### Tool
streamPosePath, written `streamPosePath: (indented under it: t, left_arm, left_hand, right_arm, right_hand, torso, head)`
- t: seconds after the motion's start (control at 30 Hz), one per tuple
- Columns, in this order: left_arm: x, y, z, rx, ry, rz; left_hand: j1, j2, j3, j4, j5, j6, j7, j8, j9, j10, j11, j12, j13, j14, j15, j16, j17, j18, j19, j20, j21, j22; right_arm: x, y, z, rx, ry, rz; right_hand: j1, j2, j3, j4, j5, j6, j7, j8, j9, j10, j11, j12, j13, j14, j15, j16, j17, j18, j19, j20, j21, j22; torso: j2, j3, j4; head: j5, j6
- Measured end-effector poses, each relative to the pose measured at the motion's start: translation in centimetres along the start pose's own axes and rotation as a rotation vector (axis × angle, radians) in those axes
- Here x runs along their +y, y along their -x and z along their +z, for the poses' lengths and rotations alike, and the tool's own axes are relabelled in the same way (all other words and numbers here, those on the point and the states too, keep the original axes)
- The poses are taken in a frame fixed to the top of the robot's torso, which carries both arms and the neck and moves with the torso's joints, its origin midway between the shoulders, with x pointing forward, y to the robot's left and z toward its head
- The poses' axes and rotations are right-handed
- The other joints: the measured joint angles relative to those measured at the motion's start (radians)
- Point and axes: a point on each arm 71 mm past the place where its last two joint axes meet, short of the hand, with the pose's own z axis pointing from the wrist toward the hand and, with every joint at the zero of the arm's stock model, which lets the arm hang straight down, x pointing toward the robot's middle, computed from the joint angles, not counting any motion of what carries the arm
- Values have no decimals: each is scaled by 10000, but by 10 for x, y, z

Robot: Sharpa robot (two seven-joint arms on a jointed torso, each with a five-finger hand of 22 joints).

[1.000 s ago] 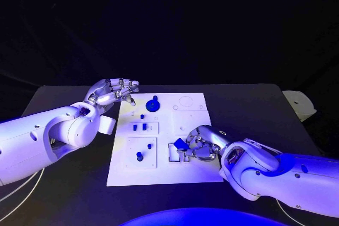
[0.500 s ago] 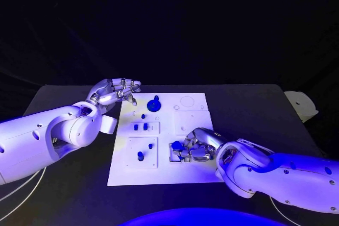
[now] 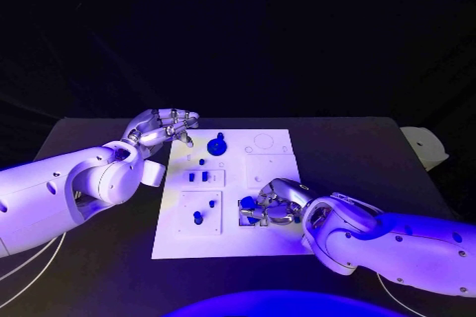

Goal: Assemble the parts on the task board

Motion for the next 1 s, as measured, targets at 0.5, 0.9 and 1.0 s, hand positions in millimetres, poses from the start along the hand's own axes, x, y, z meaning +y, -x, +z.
streamPosePath:
  t: [0.5, 0.9, 1.0]
  left_arm:
    - [0, 1, 0, -11, 34, 4]
    - [0, 2, -1, -43, 65, 17]
    - [0, 3, -1, -56, 72, 22]
  left_hand:
    - [40, 40, 0, 0, 0, 0, 0, 0, 0, 1, 0, 0, -2, 0, 0, 0, -10, -1, 0, 0, 0, 1]
    - [40, 40, 0, 0, 0, 0, 0, 0, 0, 1, 0, 0, -3, 0, 0, 0, -10, -1, 0, 0, 0, 2]
    - [40, 40, 0, 0, 0, 0, 0, 0, 1, 1, 0, 0, -3, 0, 0, 0, -9, -1, 0, 0, 0, 2]
  right_arm:
    - [-1, 2, 1, -201, -45, 22]
    - [5, 3, -9, -314, 351, 207]
    - [8, 4, -12, -312, 510, 252]
  right_hand:
    - [-1114, 376, -1238, 26, -1085, -153, 10, 190, 13, 0, 0, -107, -1, 0, 1, 0, -1, 0, 0, 1, -39, -2]
    - [1495, 408, -1457, -82, 157, -222, 7, 305, -15, 0, 0, -107, -1, 0, 1, -1, -3, 0, 0, 1, -39, -4]
    - [1710, 348, -1513, -82, 157, -222, 7, 305, -26, 0, 0, -63, -1, 0, 2, -1, -3, 0, -1, 1, -39, -4]
  torso:
    - [-3, -9, -1]
    - [-7, 5, 4]
    - [-8, 5, 0]
  head:
    - [-26, -7]
    - [-4, -33]
    - [6, -39]
